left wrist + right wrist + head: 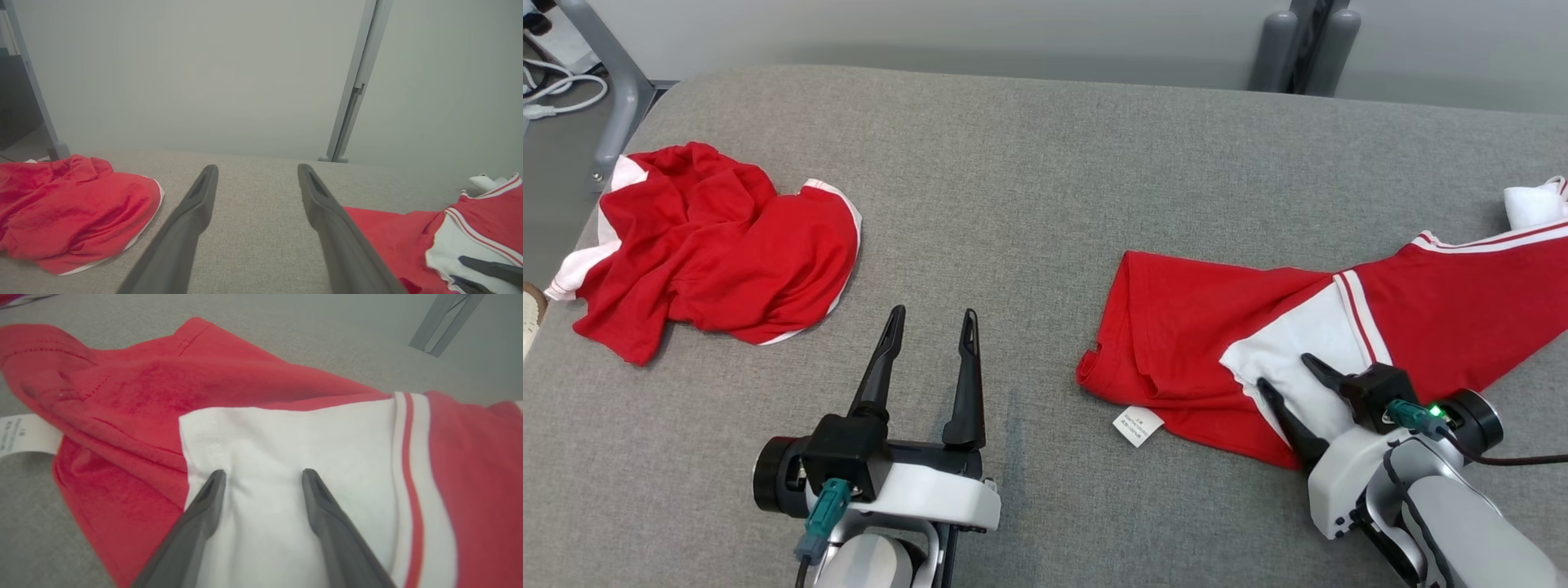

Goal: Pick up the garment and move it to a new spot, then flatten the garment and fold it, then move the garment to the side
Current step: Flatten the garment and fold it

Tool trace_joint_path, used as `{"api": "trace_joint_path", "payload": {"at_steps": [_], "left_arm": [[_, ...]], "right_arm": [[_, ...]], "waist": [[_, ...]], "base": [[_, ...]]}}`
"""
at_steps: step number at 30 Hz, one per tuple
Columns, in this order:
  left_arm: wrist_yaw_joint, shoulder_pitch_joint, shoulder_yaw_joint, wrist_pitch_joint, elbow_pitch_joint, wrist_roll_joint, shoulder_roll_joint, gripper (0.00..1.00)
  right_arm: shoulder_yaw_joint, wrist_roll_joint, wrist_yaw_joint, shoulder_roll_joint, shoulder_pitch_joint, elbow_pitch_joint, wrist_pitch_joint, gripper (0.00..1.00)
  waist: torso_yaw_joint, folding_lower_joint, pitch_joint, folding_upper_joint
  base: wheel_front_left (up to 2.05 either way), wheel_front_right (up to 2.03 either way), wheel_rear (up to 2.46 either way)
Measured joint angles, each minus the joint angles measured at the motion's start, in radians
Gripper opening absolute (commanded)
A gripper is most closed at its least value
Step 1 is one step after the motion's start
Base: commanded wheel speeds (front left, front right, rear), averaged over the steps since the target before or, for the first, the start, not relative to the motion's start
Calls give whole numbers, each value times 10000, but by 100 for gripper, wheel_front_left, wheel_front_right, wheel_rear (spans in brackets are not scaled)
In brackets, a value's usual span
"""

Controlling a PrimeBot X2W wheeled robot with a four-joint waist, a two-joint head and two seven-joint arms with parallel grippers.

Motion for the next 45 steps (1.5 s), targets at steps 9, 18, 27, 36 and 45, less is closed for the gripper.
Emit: {"api": "trace_joint_path", "payload": {"at_steps": [9, 18, 27, 36, 45], "left_arm": [[54, -9, 86, 0, 10, -56, 0, 100], [-46, -6, 303, 0, 109, 27, 0, 100], [-180, -162, 435, 0, 261, 180, -2, 100], [-188, -278, 336, 0, 370, 182, -4, 100], [-226, -406, 314, 0, 458, 236, -4, 100]], "right_arm": [[-138, 619, -2, 163, -76, -59, -326, 0], [-961, 2387, -4, 56, 371, -1578, -727, 0], [-2165, 4943, -6, -224, 990, -2506, -790, 0], [-3114, 6263, -6, -207, 1192, -1156, -602, 70], [-3735, 5058, -8, -182, 778, -997, -928, 100]], "waist": [[-218, 0, -46, 0], [-922, 0, -226, 0], [-1890, 0, -246, 0], [-2283, 0, -136, 0], [-2441, 0, -109, 0]], "base": [[0, 0, 0], [0, 0, 0], [0, 0, 0], [0, 0, 0], [0, 0, 0]]}}
